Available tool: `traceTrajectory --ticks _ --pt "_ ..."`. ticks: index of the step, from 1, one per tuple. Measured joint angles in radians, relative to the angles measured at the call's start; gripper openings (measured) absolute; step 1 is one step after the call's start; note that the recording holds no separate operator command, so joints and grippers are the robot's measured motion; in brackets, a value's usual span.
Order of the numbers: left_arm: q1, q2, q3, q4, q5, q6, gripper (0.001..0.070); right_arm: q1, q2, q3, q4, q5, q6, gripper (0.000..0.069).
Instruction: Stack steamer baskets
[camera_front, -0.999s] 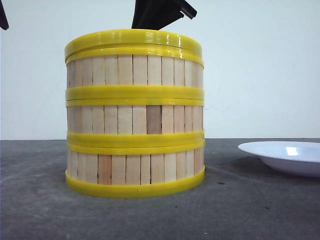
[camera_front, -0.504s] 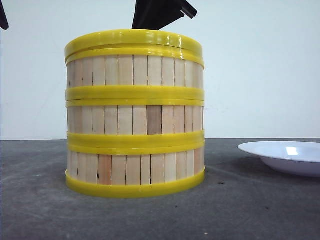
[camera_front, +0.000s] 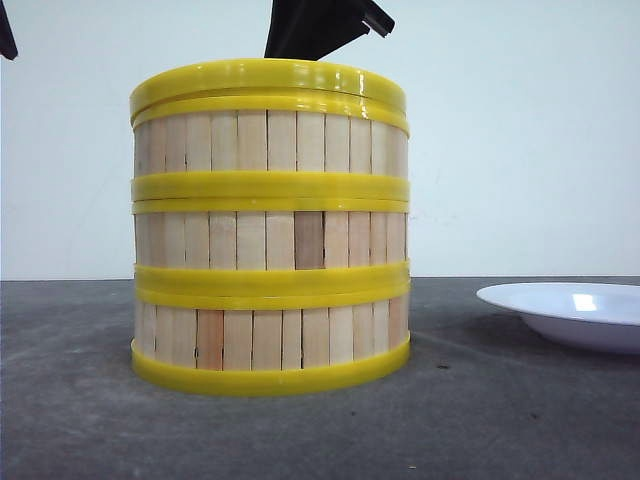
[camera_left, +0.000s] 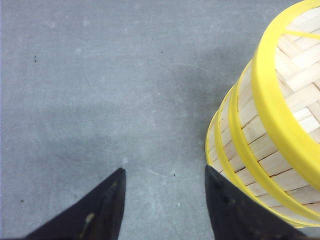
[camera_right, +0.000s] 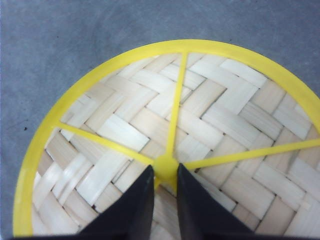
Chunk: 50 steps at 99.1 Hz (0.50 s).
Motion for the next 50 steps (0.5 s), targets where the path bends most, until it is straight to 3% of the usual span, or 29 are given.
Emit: traceTrajectory --ticks 50 --pt "0.0 0.0 0.0 0.0 0.0 0.0 0.0296 -0.015 -0.002 0.0 -0.008 -0.004 0.0 0.0051"
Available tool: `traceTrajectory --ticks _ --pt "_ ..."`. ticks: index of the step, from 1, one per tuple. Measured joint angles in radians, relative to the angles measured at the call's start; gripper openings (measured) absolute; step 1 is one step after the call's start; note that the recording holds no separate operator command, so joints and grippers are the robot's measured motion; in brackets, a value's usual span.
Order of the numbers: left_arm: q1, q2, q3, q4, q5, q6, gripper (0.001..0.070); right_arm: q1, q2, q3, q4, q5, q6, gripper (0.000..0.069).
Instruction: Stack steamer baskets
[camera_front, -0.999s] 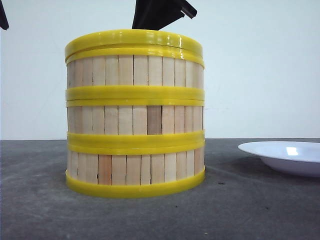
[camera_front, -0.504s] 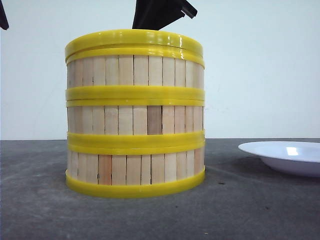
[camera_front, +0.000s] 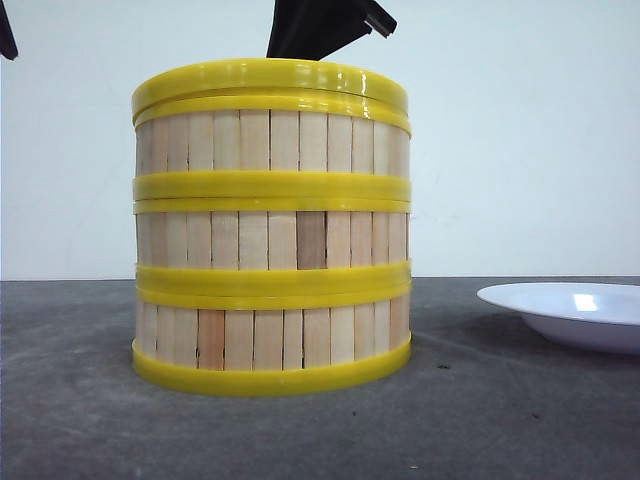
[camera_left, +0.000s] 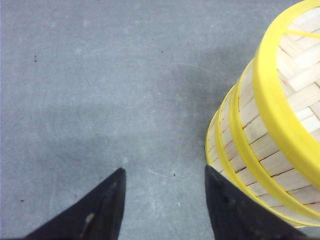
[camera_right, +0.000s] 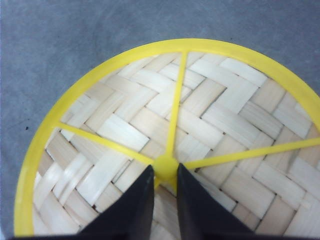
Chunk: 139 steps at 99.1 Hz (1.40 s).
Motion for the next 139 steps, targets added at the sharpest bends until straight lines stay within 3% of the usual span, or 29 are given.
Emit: traceTrajectory --ticks 22,41,52,102,139 --pt "0.0 0.0 0.0 0.0 0.0 0.0 0.0296 -0.001 -0.001 0.003 -0.016 0.0 -0.001 0.0069" --pt "0.0 0.0 0.0 0.0 0.0 0.0 0.0296 -0.005 -0.009 0.003 -0.029 0.0 -0.003 0.0311" --pt "0.0 0.0 0.0 0.0 0.0 0.0 0.0296 -0.011 -0.027 0.003 -0.028 0.004 -0.003 0.038" --pt "0.0 0.0 0.0 0.0 0.0 0.004 0.0296 -0.151 -0.33 -0.023 -0.137 0.163 -0.006 0.0397" --pt "0.0 -0.058 -0.031 -0.005 0.0 0.011 0.0296 -0.377 -0.648 -0.475 -0.071 0.184 0.006 0.0397"
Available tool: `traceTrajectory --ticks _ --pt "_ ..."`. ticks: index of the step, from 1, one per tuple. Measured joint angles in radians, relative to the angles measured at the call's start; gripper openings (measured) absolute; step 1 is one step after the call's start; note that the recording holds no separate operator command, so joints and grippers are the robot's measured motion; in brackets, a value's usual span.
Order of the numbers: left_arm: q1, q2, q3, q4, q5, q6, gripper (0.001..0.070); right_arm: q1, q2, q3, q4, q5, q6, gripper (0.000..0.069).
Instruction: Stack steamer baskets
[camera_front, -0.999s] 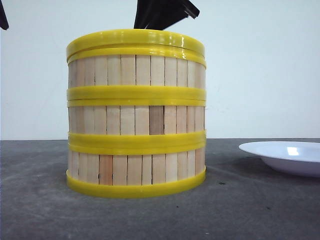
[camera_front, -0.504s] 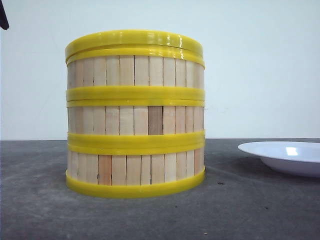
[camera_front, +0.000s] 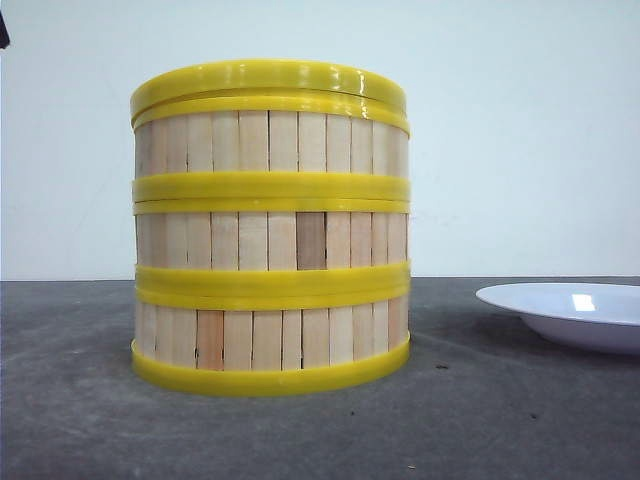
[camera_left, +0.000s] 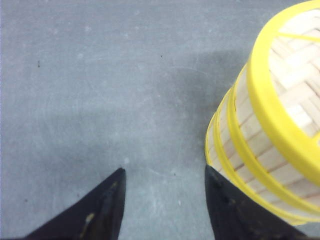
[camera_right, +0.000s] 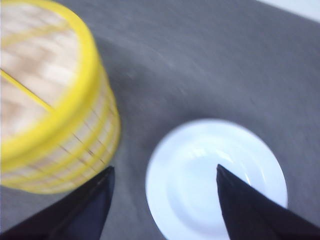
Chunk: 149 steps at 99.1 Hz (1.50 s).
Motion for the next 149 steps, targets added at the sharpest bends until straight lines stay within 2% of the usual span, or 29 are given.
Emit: traceTrajectory --ticks 27,45,58,63,67,70,73,77,83,98,149 --pt "0.0 -0.091 -0.148 0.0 0.0 -0.012 0.0296 -0.151 -0.282 -0.396 0.024 0.001 0.044 0.0397" --pt "0.0 -0.119 -0.183 0.003 0.0 -0.019 0.0296 -0.177 -0.423 -0.542 0.05 0.0 0.065 0.0397" --pt "0.0 -0.118 -0.183 0.005 0.0 -0.019 0.0294 -0.177 -0.45 -0.551 0.049 0.0 0.077 0.0397" --pt "0.0 -0.118 -0.183 0.005 0.0 -0.019 0.0252 -0.177 -0.449 -0.551 0.048 -0.001 0.079 0.0377" --pt "0.0 -0.118 -0.183 0.005 0.0 -0.019 0.0168 -0.177 -0.449 -0.551 0.048 -0.001 0.086 0.0302" --pt "0.0 -0.118 -0.183 0.005 0.0 -0.022 0.0109 -0.177 -0.447 -0.551 0.048 -0.002 0.087 0.0198" --pt "0.0 -0.119 -0.183 0.005 0.0 -0.023 0.0071 -0.177 -0.445 -0.551 0.048 -0.002 0.088 0.0129" --pt "0.0 -0.118 -0.183 0.005 0.0 -0.023 0.0049 -0.177 -0.441 -0.551 0.049 -0.001 0.09 0.0077" --pt "0.0 -0.118 -0.183 0.004 0.0 -0.023 0.0034 -0.177 -0.436 -0.551 0.049 0.0 0.093 0.0041" --pt "0.0 -0.118 -0.183 0.001 0.0 -0.026 0.0031 -0.177 -0.437 -0.551 0.055 0.0 0.101 0.0019" --pt "0.001 -0.125 -0.183 0.003 -0.007 -0.021 0.003 -0.177 -0.438 -0.551 0.06 0.0 0.101 0.0017"
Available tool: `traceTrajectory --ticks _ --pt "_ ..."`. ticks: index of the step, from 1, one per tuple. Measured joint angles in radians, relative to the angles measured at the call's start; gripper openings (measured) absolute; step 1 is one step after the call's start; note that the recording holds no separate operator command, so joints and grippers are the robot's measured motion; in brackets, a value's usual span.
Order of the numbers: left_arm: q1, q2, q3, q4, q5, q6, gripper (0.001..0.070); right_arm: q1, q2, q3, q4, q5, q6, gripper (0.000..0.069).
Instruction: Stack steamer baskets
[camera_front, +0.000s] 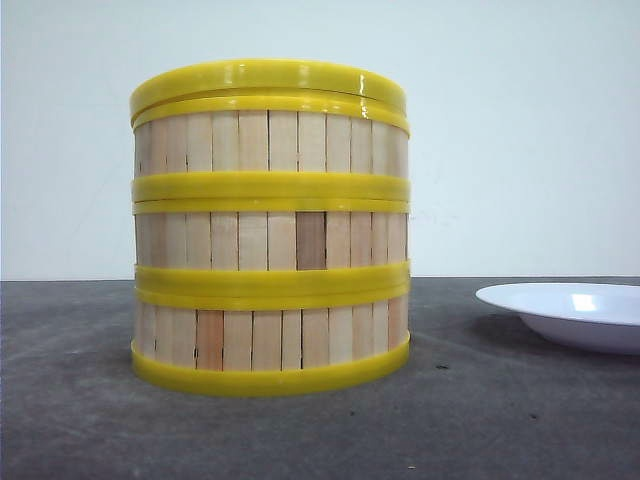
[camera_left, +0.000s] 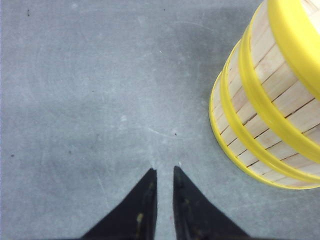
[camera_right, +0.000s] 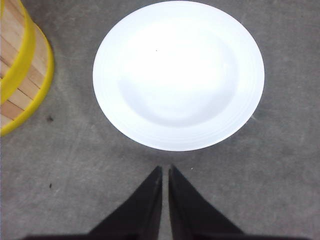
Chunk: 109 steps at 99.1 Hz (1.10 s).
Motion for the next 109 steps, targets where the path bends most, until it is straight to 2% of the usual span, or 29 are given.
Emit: traceTrajectory --ticks 8,17,43,53,77,109 --pt "0.016 -0.048 -0.026 0.028 -0.015 0.022 0.0027 0.0 0.0 0.0 0.0 0.0 0.0 0.0017" --pt "0.043 -0.154 -0.12 0.125 -0.019 0.026 0.0025 0.0 0.0 0.0 0.0 0.0 0.0 0.0017" --pt "0.093 -0.517 -0.574 0.558 -0.019 0.024 0.0025 0.0 0.0 0.0 0.0 0.0 0.0 0.0017" --pt "0.096 -0.628 -0.717 0.647 -0.036 0.024 0.0025 0.0 0.0 0.0 0.0 0.0 0.001 0.0017" --pt "0.096 -0.78 -0.878 0.673 -0.068 0.024 0.0025 0.0 0.0 0.0 0.0 0.0 0.002 0.0017" --pt "0.099 -0.805 -0.88 0.642 -0.065 0.023 0.0025 0.0 0.0 0.0 0.0 0.0 0.002 0.0017"
